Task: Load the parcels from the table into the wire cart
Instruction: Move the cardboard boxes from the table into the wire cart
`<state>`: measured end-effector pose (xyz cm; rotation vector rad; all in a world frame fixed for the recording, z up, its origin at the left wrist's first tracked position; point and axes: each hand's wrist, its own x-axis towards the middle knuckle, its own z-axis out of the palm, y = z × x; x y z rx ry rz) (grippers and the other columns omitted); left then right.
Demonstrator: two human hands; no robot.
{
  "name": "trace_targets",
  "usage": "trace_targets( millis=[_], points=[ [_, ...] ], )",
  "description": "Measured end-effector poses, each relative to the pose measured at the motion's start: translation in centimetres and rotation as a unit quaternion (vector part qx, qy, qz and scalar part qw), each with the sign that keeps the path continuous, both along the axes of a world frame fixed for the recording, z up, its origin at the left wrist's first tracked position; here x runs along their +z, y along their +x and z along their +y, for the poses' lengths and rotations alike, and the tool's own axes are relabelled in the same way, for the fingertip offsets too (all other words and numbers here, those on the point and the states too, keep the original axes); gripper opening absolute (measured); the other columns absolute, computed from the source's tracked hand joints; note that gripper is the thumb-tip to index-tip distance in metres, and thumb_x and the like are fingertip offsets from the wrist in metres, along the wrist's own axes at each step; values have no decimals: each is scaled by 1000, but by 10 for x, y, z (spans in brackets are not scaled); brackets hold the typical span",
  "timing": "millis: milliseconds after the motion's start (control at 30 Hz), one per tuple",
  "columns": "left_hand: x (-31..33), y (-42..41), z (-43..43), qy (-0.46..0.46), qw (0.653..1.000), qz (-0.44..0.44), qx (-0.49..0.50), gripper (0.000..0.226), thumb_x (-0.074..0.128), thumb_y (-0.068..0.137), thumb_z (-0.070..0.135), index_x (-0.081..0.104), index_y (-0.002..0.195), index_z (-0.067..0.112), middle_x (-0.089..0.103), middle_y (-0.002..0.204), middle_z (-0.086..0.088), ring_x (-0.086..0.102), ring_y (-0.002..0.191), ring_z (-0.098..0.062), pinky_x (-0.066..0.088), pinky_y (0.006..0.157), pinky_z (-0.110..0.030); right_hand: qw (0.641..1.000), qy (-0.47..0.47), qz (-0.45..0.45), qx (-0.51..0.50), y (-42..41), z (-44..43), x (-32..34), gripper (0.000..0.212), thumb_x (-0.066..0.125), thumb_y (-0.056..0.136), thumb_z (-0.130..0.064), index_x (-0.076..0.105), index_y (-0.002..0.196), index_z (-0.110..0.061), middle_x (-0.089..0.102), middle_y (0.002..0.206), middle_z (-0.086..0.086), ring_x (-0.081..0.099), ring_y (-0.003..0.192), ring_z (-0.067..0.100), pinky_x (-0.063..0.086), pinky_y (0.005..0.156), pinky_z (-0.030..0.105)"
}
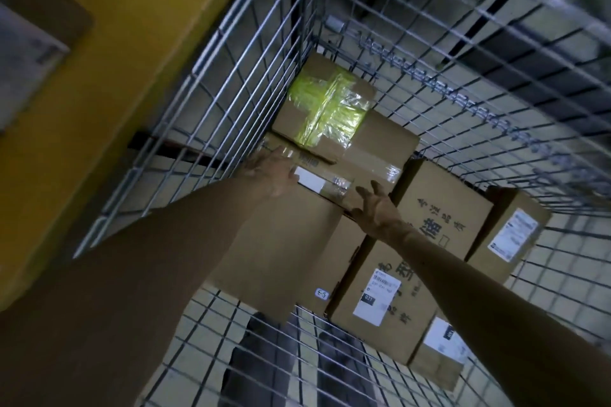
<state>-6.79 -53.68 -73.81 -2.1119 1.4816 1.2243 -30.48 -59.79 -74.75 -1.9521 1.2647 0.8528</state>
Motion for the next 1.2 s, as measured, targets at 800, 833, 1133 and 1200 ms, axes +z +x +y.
trace_targets(
  millis=[800,833,1133,1200],
  points=[
    [458,-60,139,-217,961,-112,127,59,43,102,43,32,152,14,13,164,-9,19,149,-29,19,120,-40,978,-139,-152,46,-39,74,446,73,53,98,-41,15,157,-22,7,164,9,23,146,35,28,118,47],
    [473,-65,150,-226,957,-123,131,60,43,102,45,31,152,15,12,165,-9,17,150,-29,19,121,-41,973,-151,-163,63,-40,78,460,73,53,98,-42,16,157,-22,9,164,10,24,146,34,28,117,45],
    [621,-62,268,-294,902,-230,218,59,41,100,50,32,151,21,14,164,-5,21,147,-31,20,120,-45,939,-206,-252,111,5,117,599,80,53,94,-53,16,157,-22,15,162,11,25,145,32,32,114,47],
    [650,-55,297,-311,888,-241,238,60,43,100,48,31,151,19,11,165,-7,19,148,-31,20,120,-45,926,-211,-285,129,24,135,635,79,52,96,-52,14,158,-21,11,163,11,19,147,33,32,114,47]
  ],
)
